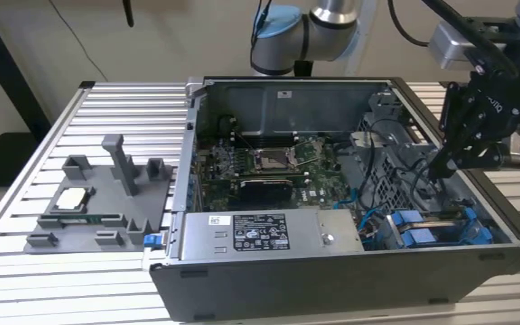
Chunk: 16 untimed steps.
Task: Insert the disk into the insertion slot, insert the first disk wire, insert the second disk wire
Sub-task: 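Insert the second disk wire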
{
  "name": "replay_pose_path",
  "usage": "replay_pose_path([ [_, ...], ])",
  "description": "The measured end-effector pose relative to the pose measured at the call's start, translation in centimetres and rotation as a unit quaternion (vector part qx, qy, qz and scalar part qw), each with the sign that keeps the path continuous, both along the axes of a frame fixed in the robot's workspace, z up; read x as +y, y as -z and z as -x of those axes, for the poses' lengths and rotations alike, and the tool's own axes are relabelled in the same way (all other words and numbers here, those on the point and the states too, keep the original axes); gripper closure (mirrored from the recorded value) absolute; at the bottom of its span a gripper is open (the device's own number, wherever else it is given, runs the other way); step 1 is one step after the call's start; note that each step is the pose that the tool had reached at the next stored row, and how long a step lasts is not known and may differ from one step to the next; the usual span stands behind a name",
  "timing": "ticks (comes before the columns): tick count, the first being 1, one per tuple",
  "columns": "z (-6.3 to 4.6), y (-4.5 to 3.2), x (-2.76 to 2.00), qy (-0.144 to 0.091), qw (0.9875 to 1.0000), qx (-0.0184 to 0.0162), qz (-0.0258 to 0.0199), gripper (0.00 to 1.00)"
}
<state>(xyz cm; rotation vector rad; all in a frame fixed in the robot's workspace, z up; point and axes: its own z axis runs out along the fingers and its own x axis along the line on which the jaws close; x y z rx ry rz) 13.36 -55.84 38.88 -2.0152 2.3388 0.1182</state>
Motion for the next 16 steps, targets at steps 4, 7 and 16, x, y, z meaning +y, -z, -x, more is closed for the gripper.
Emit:
replay_pose_path([
  [4,0.5,0.04,-0.82,0.0,0.9999,-0.0122,0.0,0.84],
  [7,0.8,0.08,-1.35,-0.001,0.9998,-0.0202,0.0,0.84],
  [16,2.4,0.46,-1.51,-0.002,0.9981,-0.0609,0.0,0.84],
])
